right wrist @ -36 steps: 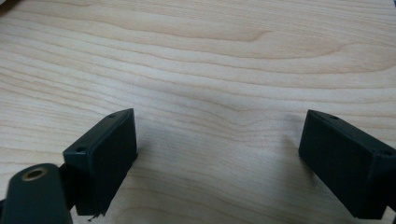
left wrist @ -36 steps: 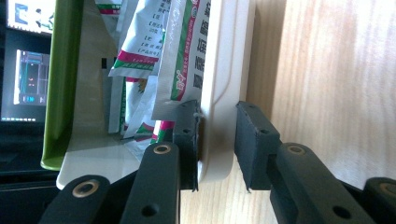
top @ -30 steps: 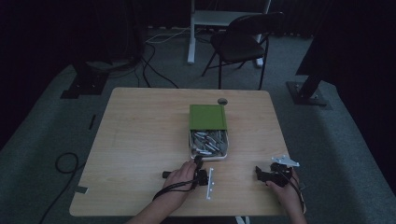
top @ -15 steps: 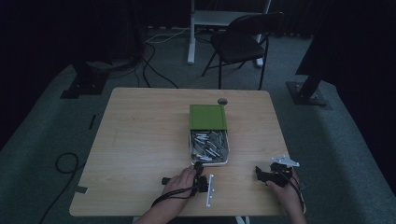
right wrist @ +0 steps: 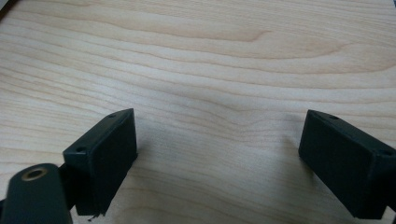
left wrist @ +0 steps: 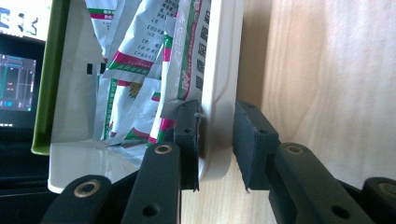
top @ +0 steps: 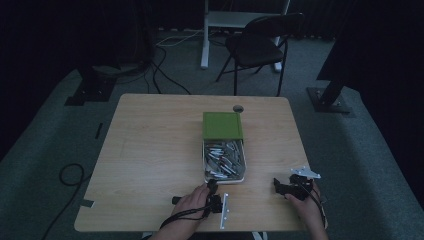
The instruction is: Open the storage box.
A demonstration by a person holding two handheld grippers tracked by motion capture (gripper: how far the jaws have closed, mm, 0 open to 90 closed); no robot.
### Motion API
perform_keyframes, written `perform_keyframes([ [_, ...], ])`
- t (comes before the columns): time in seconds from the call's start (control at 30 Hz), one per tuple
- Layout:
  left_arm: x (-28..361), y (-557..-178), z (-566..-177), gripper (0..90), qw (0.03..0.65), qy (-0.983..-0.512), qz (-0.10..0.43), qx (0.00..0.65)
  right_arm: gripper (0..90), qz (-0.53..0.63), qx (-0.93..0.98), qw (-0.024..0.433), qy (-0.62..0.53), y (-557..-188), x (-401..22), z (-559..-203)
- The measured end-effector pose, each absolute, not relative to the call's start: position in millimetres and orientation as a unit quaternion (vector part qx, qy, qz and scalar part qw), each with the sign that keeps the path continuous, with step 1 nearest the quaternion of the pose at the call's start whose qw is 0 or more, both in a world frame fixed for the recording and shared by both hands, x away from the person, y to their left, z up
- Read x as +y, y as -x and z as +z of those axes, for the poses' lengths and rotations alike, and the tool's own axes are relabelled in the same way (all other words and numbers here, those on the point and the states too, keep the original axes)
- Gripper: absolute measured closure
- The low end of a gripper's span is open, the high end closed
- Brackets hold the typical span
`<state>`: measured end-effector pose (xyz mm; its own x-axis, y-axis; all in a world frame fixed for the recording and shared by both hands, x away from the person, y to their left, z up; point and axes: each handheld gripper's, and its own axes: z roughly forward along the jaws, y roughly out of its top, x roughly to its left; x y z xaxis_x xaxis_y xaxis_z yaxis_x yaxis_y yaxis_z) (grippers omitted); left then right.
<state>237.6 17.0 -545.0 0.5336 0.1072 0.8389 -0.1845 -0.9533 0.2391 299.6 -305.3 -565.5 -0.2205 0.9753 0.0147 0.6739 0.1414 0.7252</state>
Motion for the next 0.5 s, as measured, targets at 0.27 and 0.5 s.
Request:
perform_keyframes([
  [0.27,23,-238,-539,71.8,0.192,-0.87,0.455,0.006,11.0,0.312,0.716,0.241,-0.576,-300,-305,-566],
  [0.5,33,-239,-523,69.2,0.251,-0.878,0.405,0.042,11.0,0.312,0.716,0.241,-0.576,-300,-305,-566],
])
